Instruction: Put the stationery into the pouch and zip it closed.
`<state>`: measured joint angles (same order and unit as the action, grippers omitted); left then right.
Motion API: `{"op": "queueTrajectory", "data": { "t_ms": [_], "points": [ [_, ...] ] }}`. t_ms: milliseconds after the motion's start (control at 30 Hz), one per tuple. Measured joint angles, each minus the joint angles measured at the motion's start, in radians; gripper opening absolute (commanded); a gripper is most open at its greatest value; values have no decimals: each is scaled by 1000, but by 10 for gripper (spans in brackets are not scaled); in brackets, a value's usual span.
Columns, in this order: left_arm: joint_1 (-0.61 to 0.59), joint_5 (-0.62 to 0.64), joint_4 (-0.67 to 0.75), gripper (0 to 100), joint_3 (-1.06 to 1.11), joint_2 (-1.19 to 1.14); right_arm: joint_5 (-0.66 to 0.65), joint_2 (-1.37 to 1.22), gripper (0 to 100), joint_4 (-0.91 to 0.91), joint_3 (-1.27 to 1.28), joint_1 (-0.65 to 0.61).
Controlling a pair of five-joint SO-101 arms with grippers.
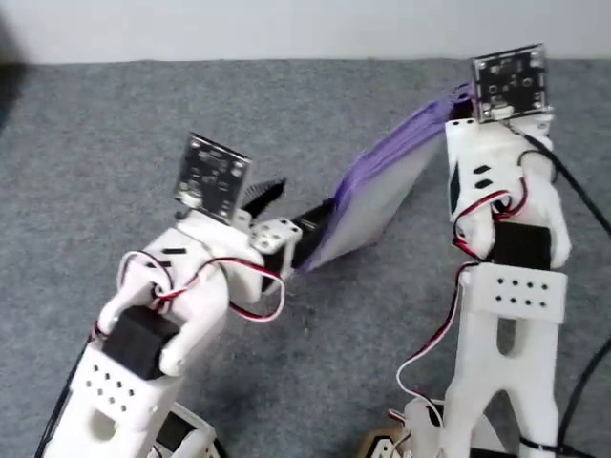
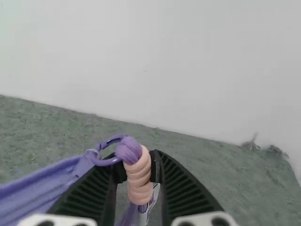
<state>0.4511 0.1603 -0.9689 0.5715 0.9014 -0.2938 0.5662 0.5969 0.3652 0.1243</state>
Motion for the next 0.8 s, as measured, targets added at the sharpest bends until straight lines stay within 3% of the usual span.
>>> {"op": "queueTrajectory", "data": {
  "t_ms": [467,600,800],
  "points": [
    [-236,8,-201,221,-186,0,38,98,7,0,0,153],
    [-318,8,-245,221,-199,18,38,98,7,3,0,71],
    [-416,8,-336,220,-201,132,-12,75,7,11,55,-157]
  ]
}}
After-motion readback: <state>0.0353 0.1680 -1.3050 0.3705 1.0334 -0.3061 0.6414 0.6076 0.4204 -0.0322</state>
